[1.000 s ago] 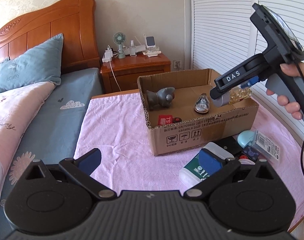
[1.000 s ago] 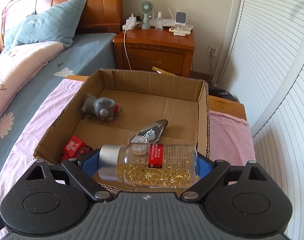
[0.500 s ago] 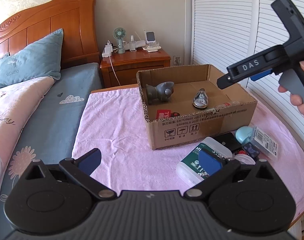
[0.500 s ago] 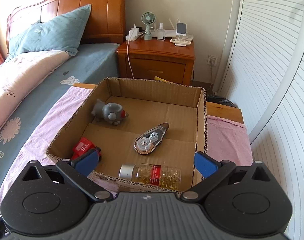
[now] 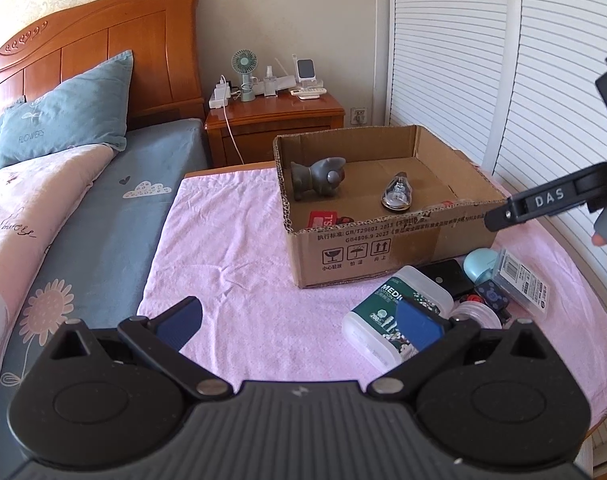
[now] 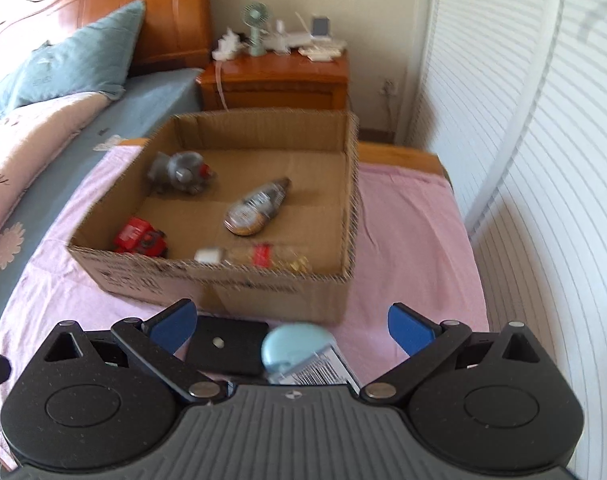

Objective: Organize rigid objects
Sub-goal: 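Move right tool toward light blue case and barcode box, then move right tool to clear barcode box while left tool approaches white MEDICAL container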

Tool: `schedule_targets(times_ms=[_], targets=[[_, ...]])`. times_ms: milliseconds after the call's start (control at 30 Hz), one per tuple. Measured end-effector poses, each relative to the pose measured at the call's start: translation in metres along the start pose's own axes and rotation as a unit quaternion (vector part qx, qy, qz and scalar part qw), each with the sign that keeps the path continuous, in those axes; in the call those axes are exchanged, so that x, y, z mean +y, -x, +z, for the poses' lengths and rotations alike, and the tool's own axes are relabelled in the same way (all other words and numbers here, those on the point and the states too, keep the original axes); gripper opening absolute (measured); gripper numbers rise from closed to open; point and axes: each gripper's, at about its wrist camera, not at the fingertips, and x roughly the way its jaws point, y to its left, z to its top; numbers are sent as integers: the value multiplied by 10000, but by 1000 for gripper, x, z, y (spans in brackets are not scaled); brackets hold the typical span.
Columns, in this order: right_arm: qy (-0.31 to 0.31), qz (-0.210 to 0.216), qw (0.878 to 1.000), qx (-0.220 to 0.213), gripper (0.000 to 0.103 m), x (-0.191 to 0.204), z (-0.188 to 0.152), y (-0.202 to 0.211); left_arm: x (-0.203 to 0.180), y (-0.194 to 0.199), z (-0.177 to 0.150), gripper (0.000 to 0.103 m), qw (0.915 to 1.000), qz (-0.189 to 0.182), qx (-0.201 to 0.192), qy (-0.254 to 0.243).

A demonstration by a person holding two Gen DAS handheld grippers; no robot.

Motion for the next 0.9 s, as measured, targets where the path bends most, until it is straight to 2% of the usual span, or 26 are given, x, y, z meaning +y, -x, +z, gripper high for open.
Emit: schedule_targets(times_ms=[167, 367, 900], targets=[[-511, -132, 9978, 411, 103, -17, -14, -31, -3, -4, -2, 102, 10000, -23, 63, -40], [-919, -261, 9940, 537, 103, -25, -24, -55, 0, -7, -4, 102, 9999, 10, 138, -10], [-1041, -499, 9914, 618, 103, -36, -57, -47, -3, -11, -7, 102, 9998, -51, 210, -43]])
